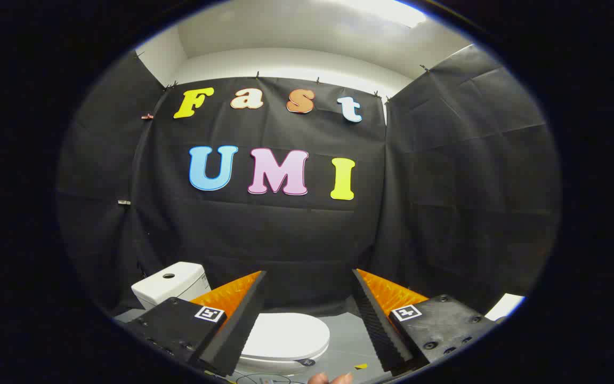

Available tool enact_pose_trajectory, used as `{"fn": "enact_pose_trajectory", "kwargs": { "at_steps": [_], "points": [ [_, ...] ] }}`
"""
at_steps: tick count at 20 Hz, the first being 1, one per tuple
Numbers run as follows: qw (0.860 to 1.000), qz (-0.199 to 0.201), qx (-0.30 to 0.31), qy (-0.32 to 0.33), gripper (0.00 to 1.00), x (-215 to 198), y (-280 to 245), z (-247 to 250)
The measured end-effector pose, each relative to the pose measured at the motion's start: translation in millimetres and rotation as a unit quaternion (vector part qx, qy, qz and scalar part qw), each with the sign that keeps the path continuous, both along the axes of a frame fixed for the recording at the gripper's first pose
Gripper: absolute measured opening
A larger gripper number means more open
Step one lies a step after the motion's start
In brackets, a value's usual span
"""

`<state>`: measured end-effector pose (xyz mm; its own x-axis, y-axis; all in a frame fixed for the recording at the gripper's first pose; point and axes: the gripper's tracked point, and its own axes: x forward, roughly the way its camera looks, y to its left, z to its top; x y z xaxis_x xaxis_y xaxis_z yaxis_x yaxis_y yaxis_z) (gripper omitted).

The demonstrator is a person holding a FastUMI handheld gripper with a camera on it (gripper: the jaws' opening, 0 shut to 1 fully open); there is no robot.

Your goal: Open the toilet lid.

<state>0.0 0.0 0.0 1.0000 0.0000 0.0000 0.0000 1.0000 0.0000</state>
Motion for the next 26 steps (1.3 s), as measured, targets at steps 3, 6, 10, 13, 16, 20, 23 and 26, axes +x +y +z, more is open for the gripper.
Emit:
{"fn": "enact_pose_trajectory", "kwargs": {
  "at_steps": [3,6,10,13,16,20,23,26],
  "points": [
    [1.0,0.01,-0.006,-0.003,0.97,-3,7,4],
    [1.0,0.009,0.001,-0.006,0.98,-2,6,7],
    [1.0,0.01,-0.003,-0.003,0.98,-3,10,8],
    [1.0,0.016,-0.01,-0.003,0.98,-3,15,9],
    [1.0,0.013,-0.013,-0.009,0.98,-3,14,12],
    [0.999,0.02,-0.031,-0.037,0.97,-5,26,25],
    [0.998,0.028,-0.043,-0.041,0.98,-3,33,19],
    [0.998,0.04,-0.033,-0.042,0.98,0,41,6]
  ]
}}
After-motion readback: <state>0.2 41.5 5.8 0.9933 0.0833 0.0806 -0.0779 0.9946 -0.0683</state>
